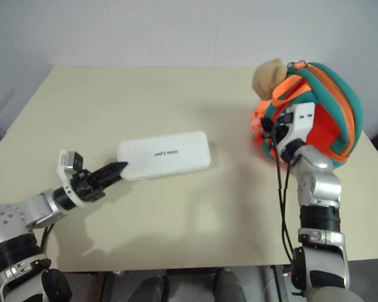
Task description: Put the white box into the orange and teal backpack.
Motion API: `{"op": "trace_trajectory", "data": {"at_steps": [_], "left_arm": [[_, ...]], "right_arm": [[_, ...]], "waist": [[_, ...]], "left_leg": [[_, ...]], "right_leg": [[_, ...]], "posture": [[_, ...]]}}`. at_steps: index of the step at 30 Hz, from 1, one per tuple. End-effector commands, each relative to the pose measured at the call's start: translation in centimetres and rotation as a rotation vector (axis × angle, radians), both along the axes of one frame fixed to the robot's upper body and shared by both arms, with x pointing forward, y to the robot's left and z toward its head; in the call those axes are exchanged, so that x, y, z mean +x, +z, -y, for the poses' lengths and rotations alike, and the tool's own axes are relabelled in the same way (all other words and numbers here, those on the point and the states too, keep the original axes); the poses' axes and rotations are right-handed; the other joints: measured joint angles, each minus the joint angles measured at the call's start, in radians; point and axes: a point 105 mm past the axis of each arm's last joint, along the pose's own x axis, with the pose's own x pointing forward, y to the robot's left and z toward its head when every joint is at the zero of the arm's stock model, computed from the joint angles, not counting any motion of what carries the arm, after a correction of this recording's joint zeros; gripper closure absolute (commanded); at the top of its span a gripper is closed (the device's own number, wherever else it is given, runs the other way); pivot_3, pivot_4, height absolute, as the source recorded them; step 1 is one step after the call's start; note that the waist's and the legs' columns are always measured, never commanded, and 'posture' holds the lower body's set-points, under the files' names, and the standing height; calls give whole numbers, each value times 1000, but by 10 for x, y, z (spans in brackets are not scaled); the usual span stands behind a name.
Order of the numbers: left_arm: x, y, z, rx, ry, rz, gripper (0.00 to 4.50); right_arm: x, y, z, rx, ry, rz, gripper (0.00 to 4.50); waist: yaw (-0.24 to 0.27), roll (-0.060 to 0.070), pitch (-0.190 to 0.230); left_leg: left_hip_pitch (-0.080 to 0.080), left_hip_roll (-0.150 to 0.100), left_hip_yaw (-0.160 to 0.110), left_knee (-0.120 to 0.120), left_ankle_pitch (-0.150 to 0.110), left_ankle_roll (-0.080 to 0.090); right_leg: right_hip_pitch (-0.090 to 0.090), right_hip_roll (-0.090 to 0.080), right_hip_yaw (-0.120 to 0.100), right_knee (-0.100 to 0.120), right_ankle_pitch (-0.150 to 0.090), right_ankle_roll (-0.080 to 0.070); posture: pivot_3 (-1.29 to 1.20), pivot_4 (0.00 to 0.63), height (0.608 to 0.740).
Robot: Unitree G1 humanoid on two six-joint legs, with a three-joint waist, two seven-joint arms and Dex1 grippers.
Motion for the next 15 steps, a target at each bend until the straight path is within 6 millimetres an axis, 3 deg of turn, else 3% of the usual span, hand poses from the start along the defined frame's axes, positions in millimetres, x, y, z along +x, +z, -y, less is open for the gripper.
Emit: {"op": "trace_trajectory", "data": {"at_steps": [1,6,15], "left_arm": [[0,16,-13,-29,38,64,3282],[4,13,-33,-22,88,32,3282],[14,16,-50,10,141,36,3282]], "right_arm": [[-23,13,-33,-39,178,37,3939],[-53,16,-61,-104,351,27,3939],[-80,20,-74,-196,482,27,3939]], "waist": [[0,0,0],[-1,0,0],[1,0,0]], "left_leg": [[0,0,0,0,0,0],[0,0,1,0,-1,0],[0,0,1,0,-2,0]], "right_leg": [[0,0,0,0,0,0],[-1,0,0,0,0,0],[-1,0,0,-1,0,0]], "posture": [[0,150,740],[0,150,740],[0,150,740]]}}
